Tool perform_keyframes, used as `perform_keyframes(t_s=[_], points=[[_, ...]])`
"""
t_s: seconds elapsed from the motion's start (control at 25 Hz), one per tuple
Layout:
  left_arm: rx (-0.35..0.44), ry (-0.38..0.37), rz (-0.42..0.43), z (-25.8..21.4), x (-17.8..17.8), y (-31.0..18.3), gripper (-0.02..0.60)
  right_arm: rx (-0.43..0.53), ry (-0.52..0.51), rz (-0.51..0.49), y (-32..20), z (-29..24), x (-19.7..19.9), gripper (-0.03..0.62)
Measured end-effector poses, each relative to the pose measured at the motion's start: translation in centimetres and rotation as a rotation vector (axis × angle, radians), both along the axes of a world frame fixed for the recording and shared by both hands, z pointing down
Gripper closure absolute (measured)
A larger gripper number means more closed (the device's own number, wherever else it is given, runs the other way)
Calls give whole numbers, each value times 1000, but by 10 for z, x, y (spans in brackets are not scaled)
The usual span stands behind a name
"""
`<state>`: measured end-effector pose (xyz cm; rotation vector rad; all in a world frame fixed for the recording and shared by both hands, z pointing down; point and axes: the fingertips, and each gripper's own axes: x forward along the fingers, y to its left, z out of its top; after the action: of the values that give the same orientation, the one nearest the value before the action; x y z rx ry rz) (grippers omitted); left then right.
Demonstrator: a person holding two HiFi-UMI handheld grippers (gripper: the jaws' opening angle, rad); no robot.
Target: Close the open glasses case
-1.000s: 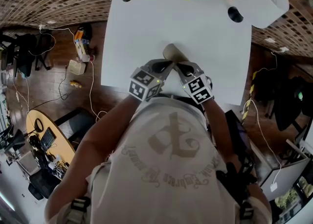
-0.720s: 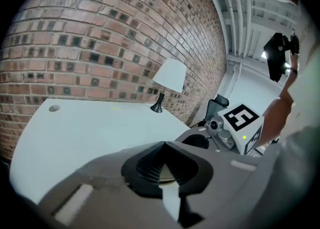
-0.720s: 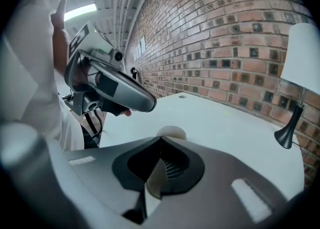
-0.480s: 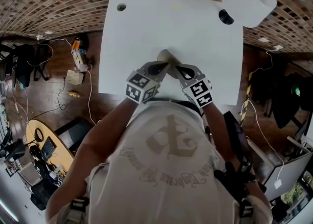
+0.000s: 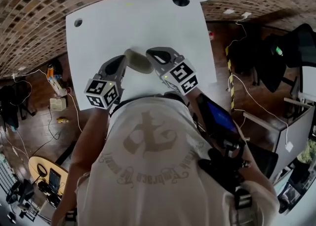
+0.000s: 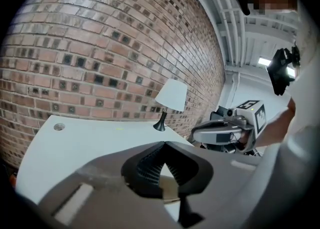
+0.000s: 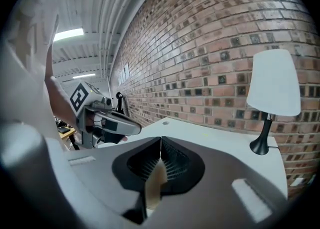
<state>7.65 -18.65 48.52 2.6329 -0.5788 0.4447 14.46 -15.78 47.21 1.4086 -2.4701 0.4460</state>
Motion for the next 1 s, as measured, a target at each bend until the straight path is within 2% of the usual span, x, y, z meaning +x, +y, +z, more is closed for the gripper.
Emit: perform_keyframes(t_s=[0.28,0.6,1.0], points=[[25,13,5,-7,-3,10,577,14,-58,42,15,-6,8,588],[-6,20,19,-2,-10,26,577,17,-151,122,30,-9,18,588],[-8,26,23,-3,-14,26,577,17,-158,103,26,-11,9,588]])
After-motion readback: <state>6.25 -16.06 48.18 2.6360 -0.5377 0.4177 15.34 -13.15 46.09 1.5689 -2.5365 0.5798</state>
